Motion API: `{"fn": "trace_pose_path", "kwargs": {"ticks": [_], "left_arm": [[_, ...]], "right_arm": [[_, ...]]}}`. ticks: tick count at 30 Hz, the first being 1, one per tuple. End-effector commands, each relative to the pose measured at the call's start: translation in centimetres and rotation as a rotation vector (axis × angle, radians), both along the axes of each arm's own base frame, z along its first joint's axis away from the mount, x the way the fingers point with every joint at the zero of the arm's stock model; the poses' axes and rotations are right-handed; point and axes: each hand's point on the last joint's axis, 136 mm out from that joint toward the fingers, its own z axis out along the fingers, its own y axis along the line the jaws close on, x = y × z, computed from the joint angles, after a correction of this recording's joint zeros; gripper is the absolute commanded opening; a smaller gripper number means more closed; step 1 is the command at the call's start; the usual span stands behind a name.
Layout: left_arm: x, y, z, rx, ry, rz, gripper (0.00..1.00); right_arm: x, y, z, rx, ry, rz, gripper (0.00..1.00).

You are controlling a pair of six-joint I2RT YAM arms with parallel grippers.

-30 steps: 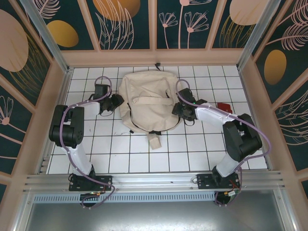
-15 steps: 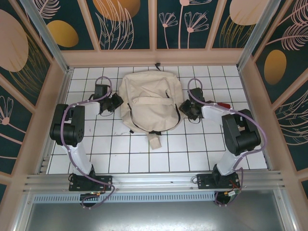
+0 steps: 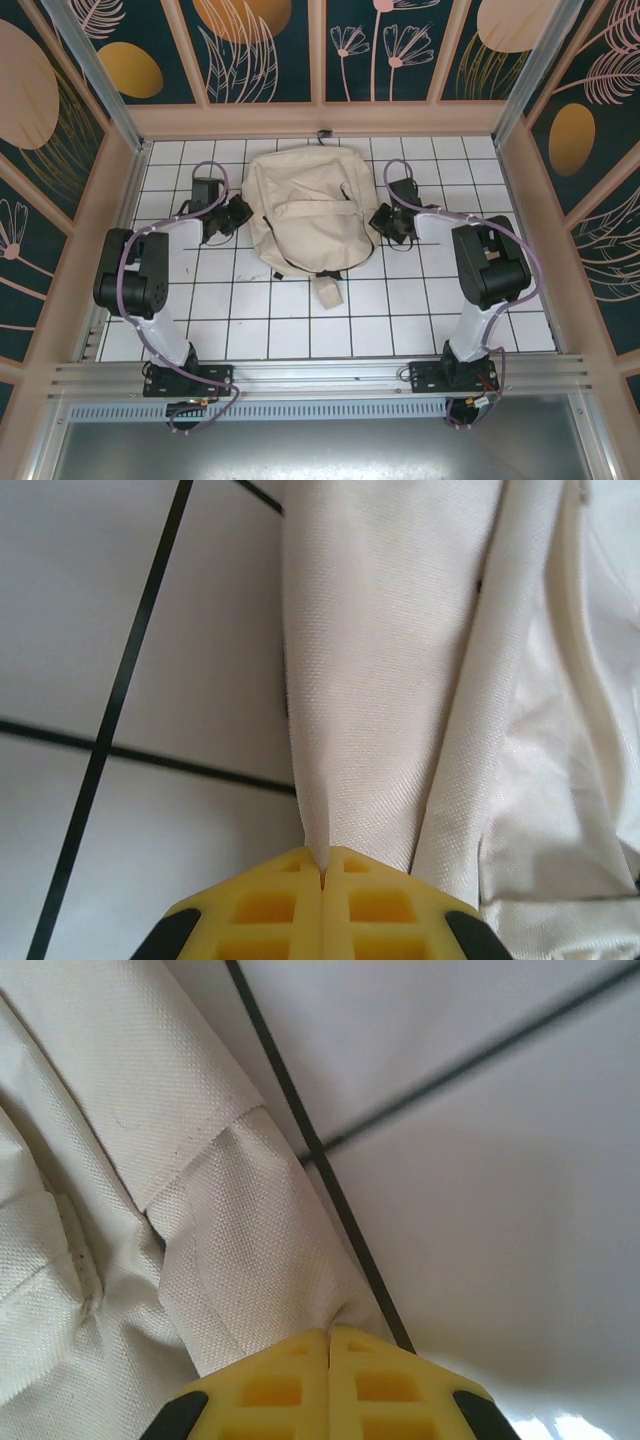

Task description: Pack the student bag

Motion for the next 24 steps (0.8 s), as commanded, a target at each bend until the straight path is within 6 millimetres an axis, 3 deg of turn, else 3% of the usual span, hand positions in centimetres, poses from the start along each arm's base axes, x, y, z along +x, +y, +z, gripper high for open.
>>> {"fn": "trace_pose_path", "kwargs": {"ticks": [1, 6, 8, 11, 13, 14, 16, 20, 24], "left_arm": [[-1.9, -0.9, 1.3, -0.082, -0.016, -0.023, 0.00], [-5.1, -3.1, 1.1, -0.124, 0.006, -0.091, 0.00], [-6.2, -4.7, 0.8, -0.122, 0.026, -0.139, 0.00], [-6.7, -5.7, 0.4, -0.097, 0.042, -0.156, 0.14], [-6.7, -4.9, -0.1, -0.055, 0.054, -0.119, 0.27], [-6.7, -4.3, -0.3, -0.020, 0.058, -0.094, 0.38], [-6.8, -3.2, -0.4, 0.036, 0.065, -0.057, 0.50], [-7.2, -2.2, 0.8, 0.087, 0.043, -0.039, 0.57], [-7.7, -2.5, 2.8, 0.089, -0.002, -0.048, 0.57]], "right_arm": [[5.3, 0.0, 2.8, -0.034, -0.172, 0.027, 0.00], [8.8, 0.2, 3.7, -0.044, -0.216, 0.070, 0.00], [9.1, 0.7, 4.4, -0.056, -0.210, 0.092, 0.15], [8.1, 1.2, 6.0, -0.124, -0.219, 0.097, 0.45], [7.1, 0.6, 7.2, -0.209, -0.221, 0.072, 0.57], [6.4, 0.3, 7.8, -0.243, -0.219, 0.065, 0.59], [5.1, 0.0, 8.9, -0.279, -0.223, 0.061, 0.62], [2.6, 1.3, 10.9, -0.251, -0.255, 0.126, 0.69], [0.6, 3.6, 12.0, -0.177, -0.291, 0.208, 0.75]]}}
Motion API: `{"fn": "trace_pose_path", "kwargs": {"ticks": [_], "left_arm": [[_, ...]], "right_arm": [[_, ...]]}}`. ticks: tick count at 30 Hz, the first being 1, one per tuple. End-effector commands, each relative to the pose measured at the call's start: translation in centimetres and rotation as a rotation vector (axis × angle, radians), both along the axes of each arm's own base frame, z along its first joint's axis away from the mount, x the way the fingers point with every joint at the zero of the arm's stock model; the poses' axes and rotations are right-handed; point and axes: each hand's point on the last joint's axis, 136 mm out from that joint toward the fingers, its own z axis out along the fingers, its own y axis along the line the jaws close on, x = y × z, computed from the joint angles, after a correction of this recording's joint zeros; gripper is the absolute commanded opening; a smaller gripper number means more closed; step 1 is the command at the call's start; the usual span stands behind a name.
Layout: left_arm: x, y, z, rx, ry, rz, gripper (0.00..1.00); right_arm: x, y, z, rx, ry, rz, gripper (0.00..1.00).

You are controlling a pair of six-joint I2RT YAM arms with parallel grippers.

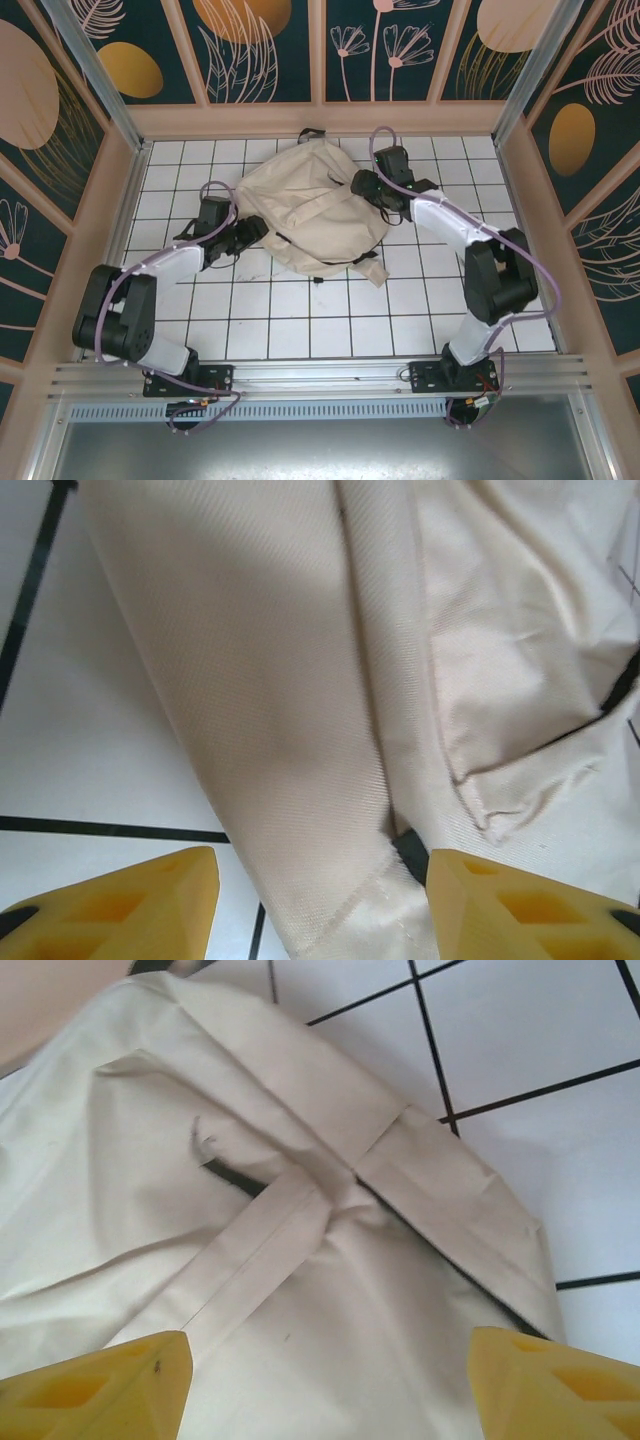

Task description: Pack the student bag

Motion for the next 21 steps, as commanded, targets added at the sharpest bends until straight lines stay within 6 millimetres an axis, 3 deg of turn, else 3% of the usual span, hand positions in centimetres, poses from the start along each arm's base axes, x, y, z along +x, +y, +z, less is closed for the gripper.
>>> {"fn": "trace_pose_path", "kwargs": {"ticks": [1, 5, 10, 17, 21], "left_arm": [[-0.8, -0.2, 1.4, 0.026, -0.025, -0.017, 0.56], [-1.3, -2.1, 2.0, -0.016, -0.029, -0.070, 0.48], [-0.8, -4.0, 0.7, -0.040, -0.009, -0.132, 0.37], [0.5, -4.6, -1.5, -0.028, 0.004, -0.155, 0.34], [1.0, -5.4, -1.6, -0.058, -0.009, -0.183, 0.27]], "right_arm": [[-2.0, 1.1, 0.0, 0.005, 0.008, 0.064, 0.77], [-3.1, 3.2, 0.0, 0.068, 0.014, 0.126, 0.79], [-3.6, 4.6, -0.9, 0.113, 0.049, 0.152, 0.79], [-4.6, 6.6, -1.7, 0.172, 0.091, 0.202, 0.78], [-4.8, 7.1, -2.4, 0.175, 0.113, 0.199, 0.77]]}}
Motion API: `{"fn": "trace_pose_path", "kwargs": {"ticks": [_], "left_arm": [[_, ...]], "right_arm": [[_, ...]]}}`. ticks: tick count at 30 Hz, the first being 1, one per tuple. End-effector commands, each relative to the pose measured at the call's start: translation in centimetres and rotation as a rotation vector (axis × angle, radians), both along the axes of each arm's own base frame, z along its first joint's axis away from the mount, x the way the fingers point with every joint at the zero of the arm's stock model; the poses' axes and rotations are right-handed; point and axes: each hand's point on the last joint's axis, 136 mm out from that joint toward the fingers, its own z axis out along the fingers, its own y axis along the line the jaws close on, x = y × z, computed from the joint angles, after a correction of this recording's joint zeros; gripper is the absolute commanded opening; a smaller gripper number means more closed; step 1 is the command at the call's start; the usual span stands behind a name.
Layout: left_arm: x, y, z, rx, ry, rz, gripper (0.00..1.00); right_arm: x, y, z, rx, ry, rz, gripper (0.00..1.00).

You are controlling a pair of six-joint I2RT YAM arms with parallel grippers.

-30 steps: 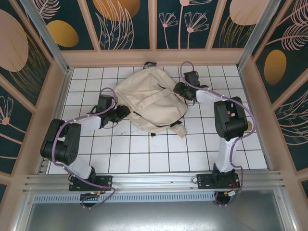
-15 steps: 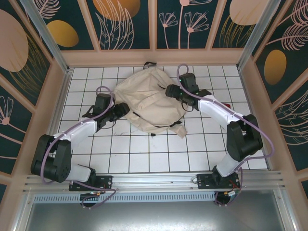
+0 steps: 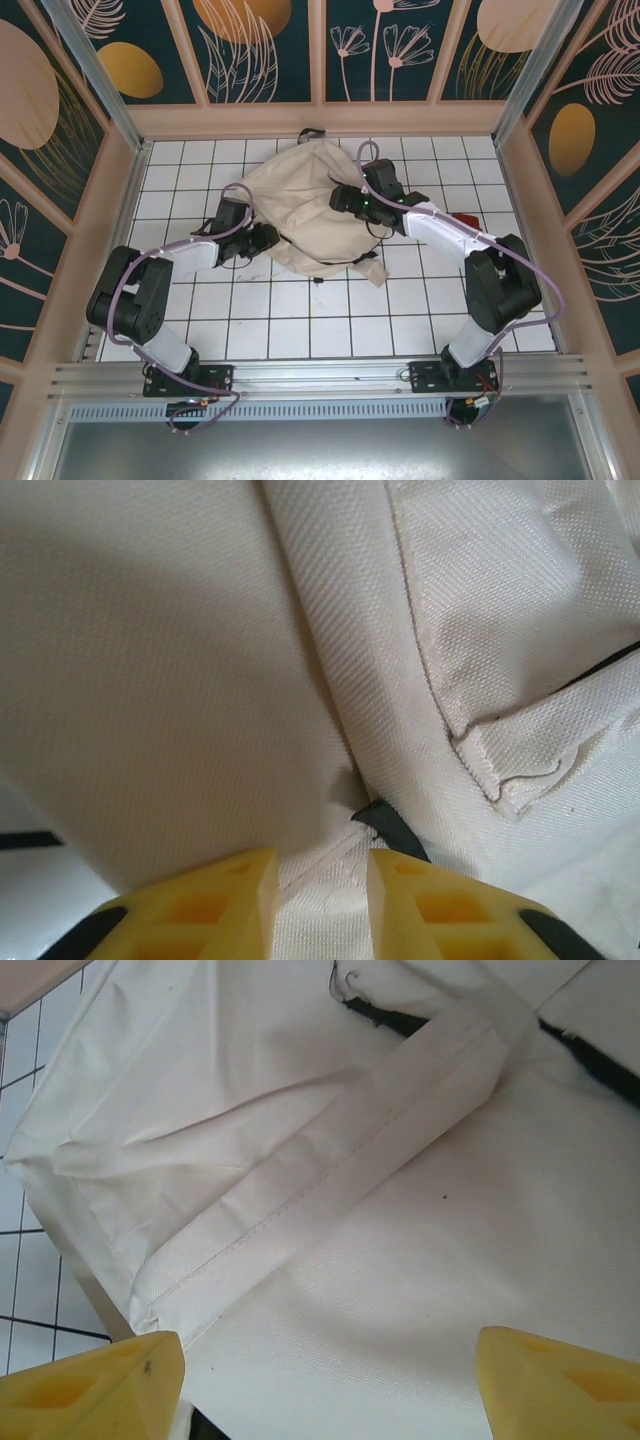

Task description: Pack the student bag

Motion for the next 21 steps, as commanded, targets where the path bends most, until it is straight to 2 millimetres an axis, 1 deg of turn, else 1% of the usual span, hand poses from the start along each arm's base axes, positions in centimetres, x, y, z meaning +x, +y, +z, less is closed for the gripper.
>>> {"fn": "trace_pose_path", "kwargs": {"ticks": [1, 4, 5, 6, 8, 9, 11, 13, 15, 16, 18, 21], "left_arm": [[1.5, -1.4, 1.7, -0.052, -0.074, -0.045, 0.26], [1.4, -1.7, 2.1, -0.072, -0.090, -0.056, 0.26], [1.5, -1.7, 2.3, -0.075, -0.097, -0.057, 0.26], [1.4, -1.7, 2.5, -0.077, -0.102, -0.059, 0.26], [1.4, -1.8, 2.9, -0.088, -0.119, -0.063, 0.29], [1.5, -1.8, 2.9, -0.091, -0.120, -0.061, 0.32], [1.7, -1.6, 2.4, -0.074, -0.101, -0.040, 0.40], [1.9, -0.9, 1.3, -0.037, -0.069, -0.005, 0.43], [2.0, -0.6, 0.6, -0.016, -0.046, 0.011, 0.42], [2.0, -0.9, 0.6, -0.031, -0.050, 0.001, 0.39], [2.0, -1.6, 1.0, -0.079, -0.062, -0.020, 0.34], [2.0, -2.4, 1.7, -0.120, -0.081, -0.051, 0.31]], "right_arm": [[-0.4, 0.9, -1.1, 0.025, 0.031, 0.003, 0.77], [-0.3, 1.1, -1.4, 0.032, 0.041, 0.005, 0.76], [-0.8, 1.9, -1.5, 0.032, 0.042, 0.024, 0.76], [-0.8, 2.0, -1.6, 0.032, 0.045, 0.026, 0.76], [-0.8, 2.3, -1.7, 0.034, 0.049, 0.032, 0.76], [-0.9, 2.5, -1.8, 0.035, 0.049, 0.037, 0.76], [-0.9, 2.7, -1.7, 0.036, 0.048, 0.041, 0.75], [-0.9, 2.8, -1.8, 0.035, 0.050, 0.040, 0.75], [-0.9, 2.8, -1.8, 0.033, 0.051, 0.040, 0.75], [-1.0, 2.8, -1.7, 0.032, 0.048, 0.040, 0.75], [-1.1, 2.8, -1.8, 0.028, 0.050, 0.039, 0.75], [-1.2, 2.7, -2.0, 0.025, 0.053, 0.037, 0.75]]}}
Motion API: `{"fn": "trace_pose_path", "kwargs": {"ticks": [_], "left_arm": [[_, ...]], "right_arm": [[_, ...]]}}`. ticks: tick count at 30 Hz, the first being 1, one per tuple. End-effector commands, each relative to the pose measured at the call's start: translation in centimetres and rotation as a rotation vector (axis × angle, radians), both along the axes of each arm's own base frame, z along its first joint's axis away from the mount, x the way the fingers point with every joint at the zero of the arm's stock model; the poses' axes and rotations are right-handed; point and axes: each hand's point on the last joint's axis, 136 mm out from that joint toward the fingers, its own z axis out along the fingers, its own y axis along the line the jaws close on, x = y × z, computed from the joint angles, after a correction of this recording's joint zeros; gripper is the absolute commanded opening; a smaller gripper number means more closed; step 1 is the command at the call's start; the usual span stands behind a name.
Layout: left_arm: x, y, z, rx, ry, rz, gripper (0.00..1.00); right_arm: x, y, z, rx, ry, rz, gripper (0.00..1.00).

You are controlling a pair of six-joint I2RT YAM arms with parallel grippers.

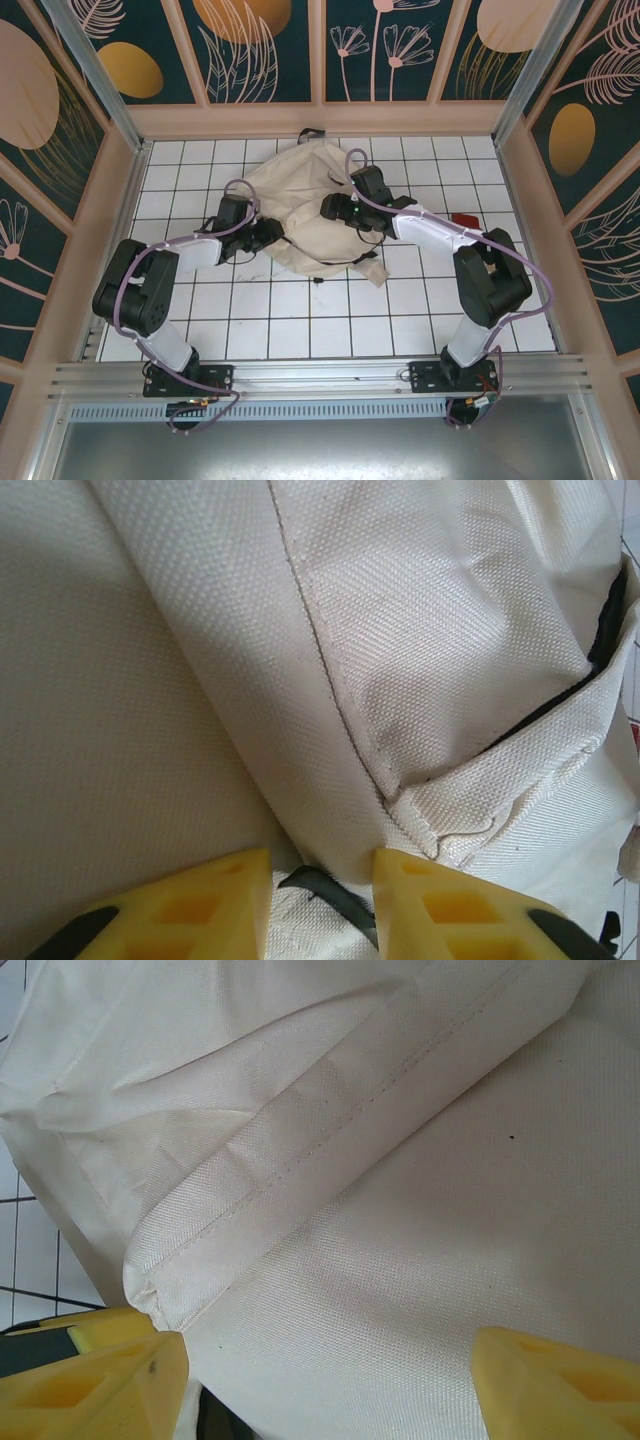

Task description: Pack the student bag

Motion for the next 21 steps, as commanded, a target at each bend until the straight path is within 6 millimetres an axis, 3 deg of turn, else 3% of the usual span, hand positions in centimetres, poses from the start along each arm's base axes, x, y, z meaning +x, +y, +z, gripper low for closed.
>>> {"fn": "trace_pose_path", "kwargs": {"ticks": [1, 16, 21], "left_arm": [[0.7, -1.2, 1.4, -0.057, -0.043, -0.038, 0.31], [0.3, -1.2, 2.8, -0.057, -0.084, -0.060, 0.07], [-0.1, -0.9, 4.4, -0.057, -0.123, -0.058, 0.00]], "right_arm": [[-0.1, 0.5, -0.1, 0.009, 0.001, 0.005, 0.75], [-0.1, 0.7, 0.4, 0.013, -0.005, 0.003, 0.74], [-0.6, 1.6, 1.5, 0.009, -0.046, 0.056, 0.73]]}}
